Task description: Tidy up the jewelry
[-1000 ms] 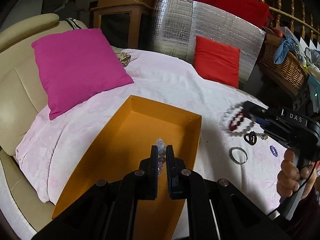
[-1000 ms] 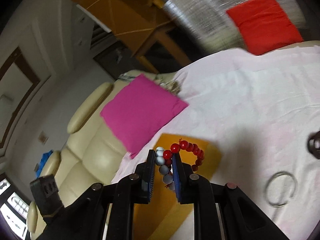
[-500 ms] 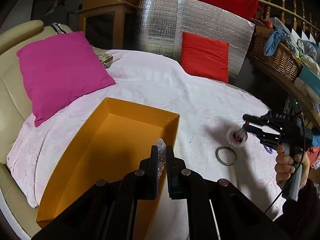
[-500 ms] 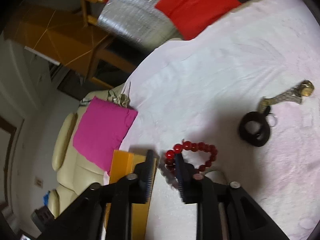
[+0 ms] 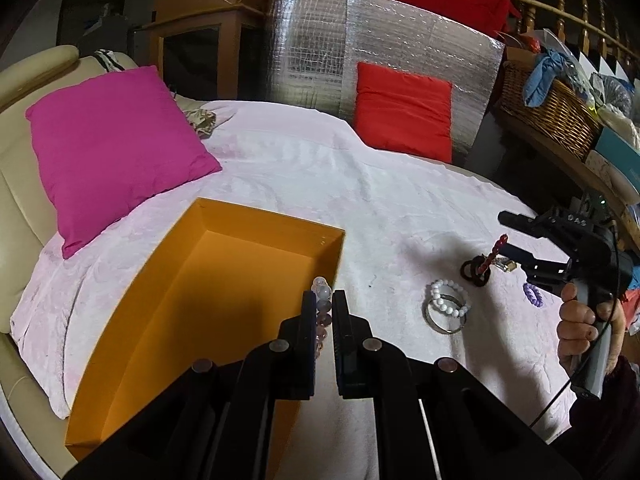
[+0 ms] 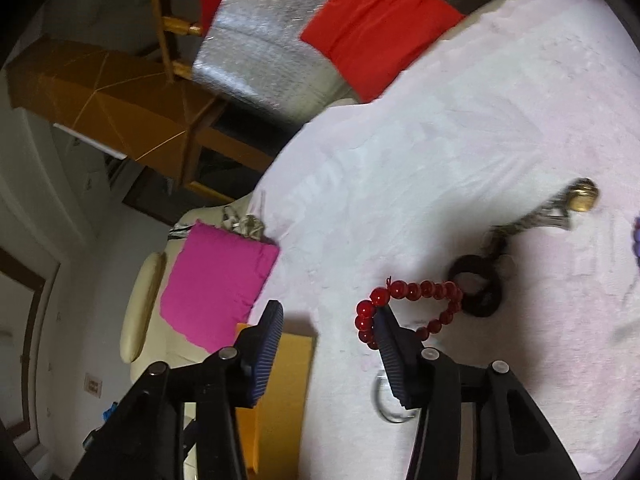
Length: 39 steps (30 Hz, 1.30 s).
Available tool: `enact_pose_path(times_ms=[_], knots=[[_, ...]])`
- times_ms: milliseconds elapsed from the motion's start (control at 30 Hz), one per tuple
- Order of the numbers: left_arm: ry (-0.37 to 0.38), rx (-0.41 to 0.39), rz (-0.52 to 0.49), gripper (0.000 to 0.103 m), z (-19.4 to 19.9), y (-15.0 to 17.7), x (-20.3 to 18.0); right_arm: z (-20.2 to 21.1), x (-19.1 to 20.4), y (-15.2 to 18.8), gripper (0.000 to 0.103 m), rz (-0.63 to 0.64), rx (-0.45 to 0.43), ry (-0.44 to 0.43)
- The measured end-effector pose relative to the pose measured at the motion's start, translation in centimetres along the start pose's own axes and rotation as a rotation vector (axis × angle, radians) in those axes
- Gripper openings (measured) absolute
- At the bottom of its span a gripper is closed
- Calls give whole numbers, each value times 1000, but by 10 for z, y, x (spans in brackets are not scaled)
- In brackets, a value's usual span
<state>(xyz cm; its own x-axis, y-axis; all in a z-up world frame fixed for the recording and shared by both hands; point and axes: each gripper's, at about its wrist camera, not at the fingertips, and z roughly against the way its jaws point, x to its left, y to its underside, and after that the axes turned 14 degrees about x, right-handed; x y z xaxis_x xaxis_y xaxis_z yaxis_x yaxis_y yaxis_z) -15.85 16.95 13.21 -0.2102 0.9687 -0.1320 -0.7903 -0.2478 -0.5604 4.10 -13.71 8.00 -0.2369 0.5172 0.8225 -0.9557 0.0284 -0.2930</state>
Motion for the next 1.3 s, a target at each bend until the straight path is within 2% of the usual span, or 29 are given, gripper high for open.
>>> enact_pose_path(times_ms=[133,267,400,467,533,567,633,700,733,867,1000,1167,1300], knots=[[-19,-8,16,7,7,1,13,-25,39,11,51,63,44,-75],[-46,-6,42,7,14,4,35,-63,89,30,51,151,126,-137],[-76,38,75,8,9,12,60,-117,131,52,51,208,228,-160],[-101,64,99,8,4,17,72,-146,144,64,51,211,280,-134],[-125,98,127,8,-3,21,84,-173,152,74,59,214,325,-93],[-134,109,134,9,-5,23,88,-188,153,77,67,206,345,-49],[-161,127,142,16,-8,26,95,-202,149,80,70,190,358,3],[-188,133,145,40,-10,27,98,-202,141,78,70,197,338,54],[-197,131,148,44,-11,28,98,-200,140,75,70,207,325,90],[-194,115,139,45,-11,27,90,-182,127,67,70,200,288,86],[-185,91,103,45,-9,23,69,-153,110,56,70,202,238,133],[-168,53,70,48,1,16,44,-102,88,41,70,179,169,166],[-155,33,42,55,7,15,17,-51,64,28,70,130,96,179]])
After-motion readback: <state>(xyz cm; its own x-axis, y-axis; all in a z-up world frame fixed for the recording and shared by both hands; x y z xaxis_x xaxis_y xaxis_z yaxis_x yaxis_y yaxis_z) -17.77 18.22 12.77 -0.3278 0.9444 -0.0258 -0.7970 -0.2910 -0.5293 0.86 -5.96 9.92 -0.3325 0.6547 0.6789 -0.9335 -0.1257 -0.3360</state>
